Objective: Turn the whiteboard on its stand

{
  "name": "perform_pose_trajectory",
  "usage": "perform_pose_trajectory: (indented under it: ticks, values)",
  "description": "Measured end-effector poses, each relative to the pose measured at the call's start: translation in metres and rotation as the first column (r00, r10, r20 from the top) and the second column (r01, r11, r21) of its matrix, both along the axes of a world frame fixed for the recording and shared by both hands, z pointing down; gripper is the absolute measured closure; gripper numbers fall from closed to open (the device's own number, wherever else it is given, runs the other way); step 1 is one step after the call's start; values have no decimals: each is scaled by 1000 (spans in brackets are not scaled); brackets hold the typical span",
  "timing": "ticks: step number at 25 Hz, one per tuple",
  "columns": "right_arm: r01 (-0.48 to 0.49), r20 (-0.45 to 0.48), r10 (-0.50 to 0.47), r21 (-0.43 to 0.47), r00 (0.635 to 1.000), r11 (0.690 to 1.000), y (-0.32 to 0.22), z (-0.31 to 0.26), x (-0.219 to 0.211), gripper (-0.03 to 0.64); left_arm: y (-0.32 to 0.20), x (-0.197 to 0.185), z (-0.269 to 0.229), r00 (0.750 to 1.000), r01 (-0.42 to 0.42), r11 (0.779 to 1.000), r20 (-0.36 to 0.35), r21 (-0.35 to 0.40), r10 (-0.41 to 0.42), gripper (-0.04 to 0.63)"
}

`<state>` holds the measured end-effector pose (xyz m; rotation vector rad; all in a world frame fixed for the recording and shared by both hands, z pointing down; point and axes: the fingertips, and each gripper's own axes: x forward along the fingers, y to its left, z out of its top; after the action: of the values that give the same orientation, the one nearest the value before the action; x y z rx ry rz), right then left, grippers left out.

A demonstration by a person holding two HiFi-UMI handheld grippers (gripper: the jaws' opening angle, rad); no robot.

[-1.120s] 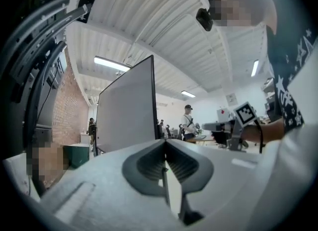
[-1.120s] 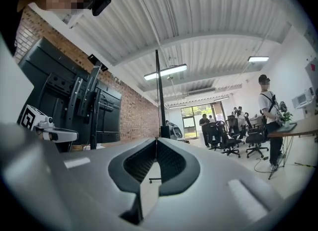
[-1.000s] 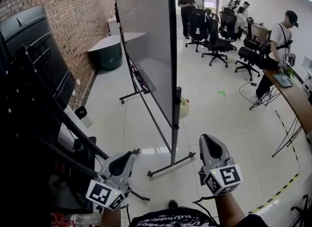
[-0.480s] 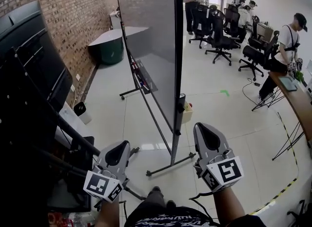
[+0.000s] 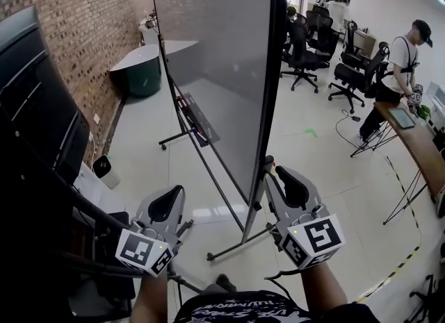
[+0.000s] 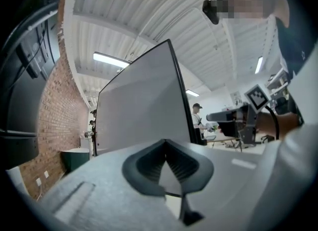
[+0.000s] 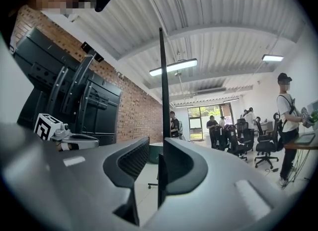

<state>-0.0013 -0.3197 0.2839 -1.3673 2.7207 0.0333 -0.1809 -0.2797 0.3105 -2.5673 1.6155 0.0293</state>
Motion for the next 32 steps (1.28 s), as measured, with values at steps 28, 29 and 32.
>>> perform_pose_trajectory:
  ticks: [28, 29, 32]
  values:
    - [-80, -38, 79, -20, 996, 997, -83, -42, -40, 436, -92, 11, -26, 989, -145, 989, 31, 8, 145, 591]
    - [-71, -44, 71, -14, 997, 997, -85, -42, -42, 436, -92, 12, -26, 989, -144, 989, 33, 7, 144, 591]
    - [-77, -62, 77, 5, 995, 997, -90, -45, -44, 436, -94, 13, -28, 989, -145, 989, 39, 12, 145, 591]
